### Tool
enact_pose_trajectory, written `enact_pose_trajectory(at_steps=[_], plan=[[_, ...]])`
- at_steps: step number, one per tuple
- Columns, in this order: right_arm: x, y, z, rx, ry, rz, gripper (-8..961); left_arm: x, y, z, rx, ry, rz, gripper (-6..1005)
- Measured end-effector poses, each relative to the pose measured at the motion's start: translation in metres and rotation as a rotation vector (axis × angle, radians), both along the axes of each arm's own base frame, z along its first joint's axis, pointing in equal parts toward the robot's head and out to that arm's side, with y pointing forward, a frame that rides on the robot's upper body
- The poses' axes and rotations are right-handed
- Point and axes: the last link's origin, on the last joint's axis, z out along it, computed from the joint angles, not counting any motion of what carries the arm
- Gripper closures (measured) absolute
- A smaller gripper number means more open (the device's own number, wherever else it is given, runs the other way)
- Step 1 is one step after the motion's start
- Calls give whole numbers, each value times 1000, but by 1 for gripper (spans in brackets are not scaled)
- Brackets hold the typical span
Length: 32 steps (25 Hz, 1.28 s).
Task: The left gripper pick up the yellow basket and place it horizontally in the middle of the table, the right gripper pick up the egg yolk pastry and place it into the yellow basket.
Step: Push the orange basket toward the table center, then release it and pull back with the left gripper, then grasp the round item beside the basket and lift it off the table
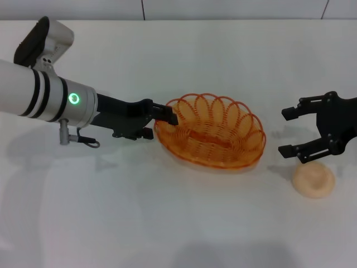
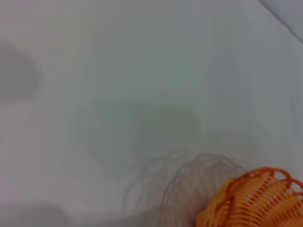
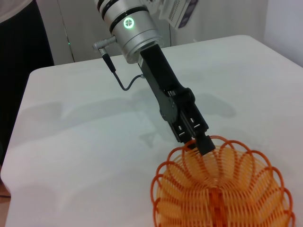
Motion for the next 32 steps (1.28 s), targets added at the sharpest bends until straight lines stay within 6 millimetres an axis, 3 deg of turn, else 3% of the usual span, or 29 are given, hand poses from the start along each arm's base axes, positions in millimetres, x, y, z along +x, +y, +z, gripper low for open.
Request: enact_pose_trajectory(at_steps=[6, 11, 15, 22, 32], plan=[[0, 0, 0, -1, 3, -7, 101, 3, -3, 2, -30, -5, -22, 323], [0, 0, 2, -1, 6, -19, 101, 8, -3, 9, -59, 5, -71, 133], [2, 1, 5, 16, 16, -32, 101, 9, -2, 25, -44, 21, -152, 120], [9, -3, 11, 42, 39, -62, 101, 4, -9, 73, 53, 3, -396, 114], [21, -18, 7, 43, 70, -72, 101, -16, -53, 98, 96, -37, -969, 113]])
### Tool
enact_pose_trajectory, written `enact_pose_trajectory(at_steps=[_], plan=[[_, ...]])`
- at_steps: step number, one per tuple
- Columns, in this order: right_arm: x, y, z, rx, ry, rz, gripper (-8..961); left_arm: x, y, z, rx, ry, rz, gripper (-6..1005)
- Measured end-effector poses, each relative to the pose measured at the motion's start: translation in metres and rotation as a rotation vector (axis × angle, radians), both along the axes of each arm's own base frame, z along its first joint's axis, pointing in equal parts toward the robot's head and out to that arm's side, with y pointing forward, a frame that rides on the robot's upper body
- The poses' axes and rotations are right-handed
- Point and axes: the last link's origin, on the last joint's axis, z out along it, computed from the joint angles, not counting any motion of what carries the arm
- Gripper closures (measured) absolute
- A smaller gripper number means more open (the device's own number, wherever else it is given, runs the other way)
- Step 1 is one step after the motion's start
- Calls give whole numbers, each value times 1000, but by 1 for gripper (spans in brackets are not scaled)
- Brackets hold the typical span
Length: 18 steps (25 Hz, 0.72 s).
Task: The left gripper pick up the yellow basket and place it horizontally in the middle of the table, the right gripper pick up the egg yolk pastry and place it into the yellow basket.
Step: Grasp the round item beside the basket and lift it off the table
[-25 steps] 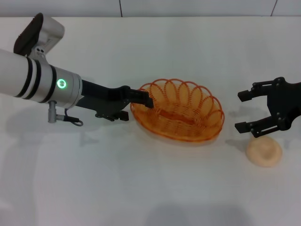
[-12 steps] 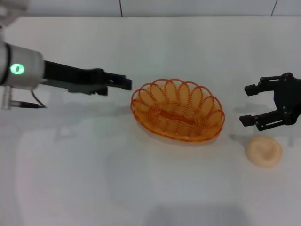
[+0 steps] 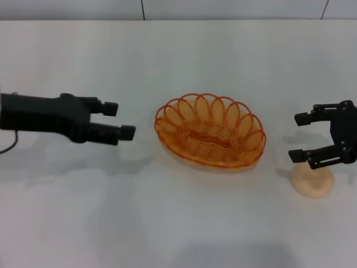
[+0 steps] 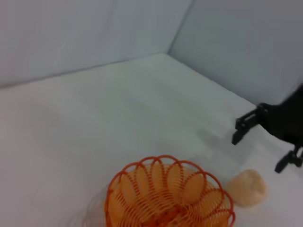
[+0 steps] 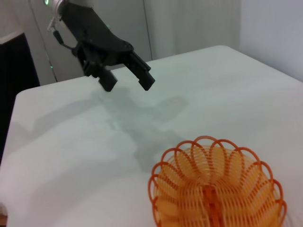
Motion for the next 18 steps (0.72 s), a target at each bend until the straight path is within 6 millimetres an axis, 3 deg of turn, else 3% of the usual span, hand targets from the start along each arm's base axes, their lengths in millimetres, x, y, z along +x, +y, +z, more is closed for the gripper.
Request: enact_pose_trajectory(at_steps=[10, 18], plan=[[8, -15, 2, 7, 62, 14, 101, -35, -35, 22, 61, -42, -348, 114], [10, -19, 0, -3, 66, 23, 101, -45, -45, 23, 12, -33, -395, 113]])
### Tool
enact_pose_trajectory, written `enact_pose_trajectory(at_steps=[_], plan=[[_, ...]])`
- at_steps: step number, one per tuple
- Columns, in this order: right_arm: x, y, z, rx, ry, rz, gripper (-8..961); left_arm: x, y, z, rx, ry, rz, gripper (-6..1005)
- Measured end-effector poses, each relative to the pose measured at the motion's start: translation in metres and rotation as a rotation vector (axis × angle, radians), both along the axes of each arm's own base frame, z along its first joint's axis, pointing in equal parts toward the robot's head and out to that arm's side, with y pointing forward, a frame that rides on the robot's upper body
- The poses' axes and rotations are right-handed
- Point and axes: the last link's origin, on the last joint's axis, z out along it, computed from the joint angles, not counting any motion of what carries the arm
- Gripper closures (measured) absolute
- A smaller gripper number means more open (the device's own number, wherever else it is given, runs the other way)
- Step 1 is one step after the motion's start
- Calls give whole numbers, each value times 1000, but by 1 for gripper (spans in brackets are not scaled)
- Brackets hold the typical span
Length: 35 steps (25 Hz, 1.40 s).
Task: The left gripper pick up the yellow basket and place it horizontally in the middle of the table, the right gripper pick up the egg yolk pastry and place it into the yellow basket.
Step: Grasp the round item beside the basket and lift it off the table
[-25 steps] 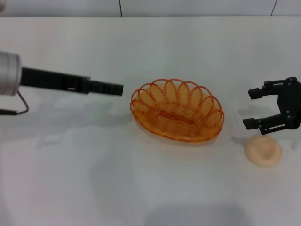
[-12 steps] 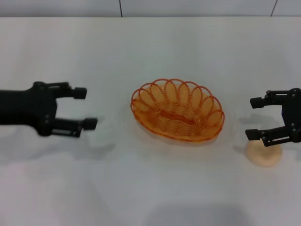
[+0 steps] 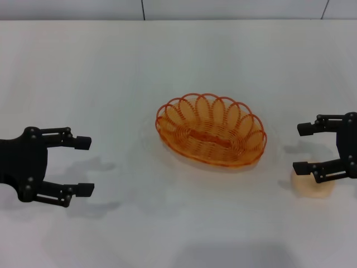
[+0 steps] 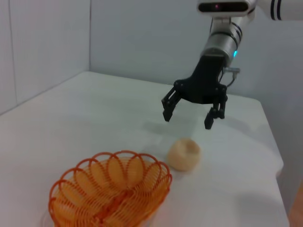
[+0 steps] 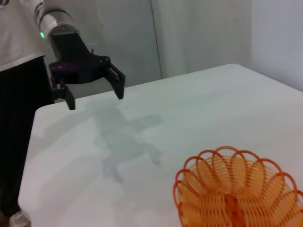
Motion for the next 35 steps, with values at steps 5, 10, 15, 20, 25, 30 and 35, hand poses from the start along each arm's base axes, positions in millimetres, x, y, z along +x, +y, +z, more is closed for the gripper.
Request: enact_pose_trajectory(at_steps=[5, 10, 15, 20, 25, 30, 35], plan=[[0, -10, 1, -31, 6, 55, 100, 1, 0, -1, -2, 3, -2, 113], [-3, -19, 7, -69, -4, 83, 105, 0, 0, -2, 5, 6, 5, 114], [-7, -21, 20, -85, -95, 39, 109, 0, 2, -4, 14, 9, 12, 114], [-15, -21, 25, -123, -162, 48, 114, -1, 7, -10, 26, 23, 36, 114], [-21, -10, 24, -129, -245, 13, 121, 2, 11, -17, 29, 32, 50, 114], [-29, 7, 18, -131, -372, -54, 127, 4, 14, -20, 12, 51, 52, 114], [-39, 19, 5, -140, -472, -107, 133, 6, 16, -21, 7, 59, 48, 113]])
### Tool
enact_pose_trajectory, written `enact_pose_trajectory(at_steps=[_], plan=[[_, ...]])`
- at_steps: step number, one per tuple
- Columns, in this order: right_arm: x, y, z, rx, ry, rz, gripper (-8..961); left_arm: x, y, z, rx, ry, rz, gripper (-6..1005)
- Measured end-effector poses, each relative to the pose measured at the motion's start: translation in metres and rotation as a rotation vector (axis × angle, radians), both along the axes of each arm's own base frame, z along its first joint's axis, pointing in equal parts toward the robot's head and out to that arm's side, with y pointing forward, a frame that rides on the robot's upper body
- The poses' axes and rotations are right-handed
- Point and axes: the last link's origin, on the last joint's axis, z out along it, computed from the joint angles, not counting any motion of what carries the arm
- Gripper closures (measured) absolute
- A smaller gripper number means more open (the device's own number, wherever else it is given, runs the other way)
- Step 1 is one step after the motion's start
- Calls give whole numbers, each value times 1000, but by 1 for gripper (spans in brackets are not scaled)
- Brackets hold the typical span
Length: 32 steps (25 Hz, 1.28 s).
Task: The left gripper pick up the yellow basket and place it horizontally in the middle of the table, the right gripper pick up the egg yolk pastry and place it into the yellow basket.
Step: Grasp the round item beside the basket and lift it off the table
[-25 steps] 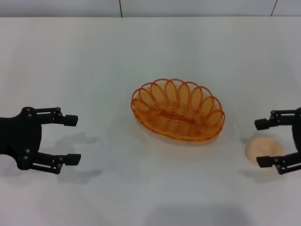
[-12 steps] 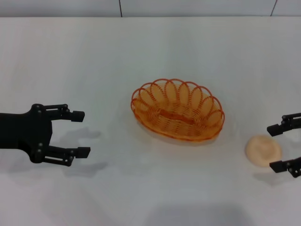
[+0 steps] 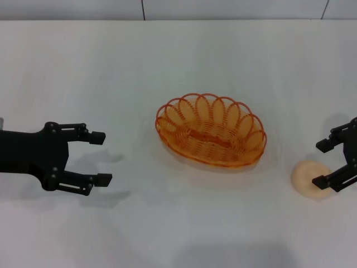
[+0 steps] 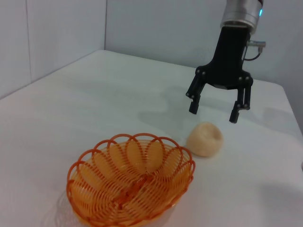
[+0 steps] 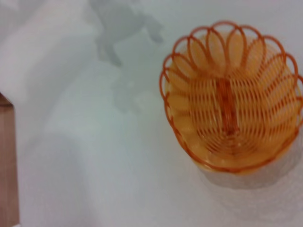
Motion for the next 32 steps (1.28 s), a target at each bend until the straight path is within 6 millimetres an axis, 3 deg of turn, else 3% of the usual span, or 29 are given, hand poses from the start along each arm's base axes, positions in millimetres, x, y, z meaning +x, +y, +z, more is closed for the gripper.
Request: enact_pose_trajectory(at_steps=[13, 29, 32], plan=[[-1, 14, -20, 27, -69, -98, 150, 1, 5, 0, 12, 18, -12, 113], [8, 12, -31, -1, -140, -126, 829, 3, 4, 0, 36, 30, -28, 115], [7, 13, -30, 7, -138, -121, 851, 2, 4, 0, 36, 30, -26, 116]])
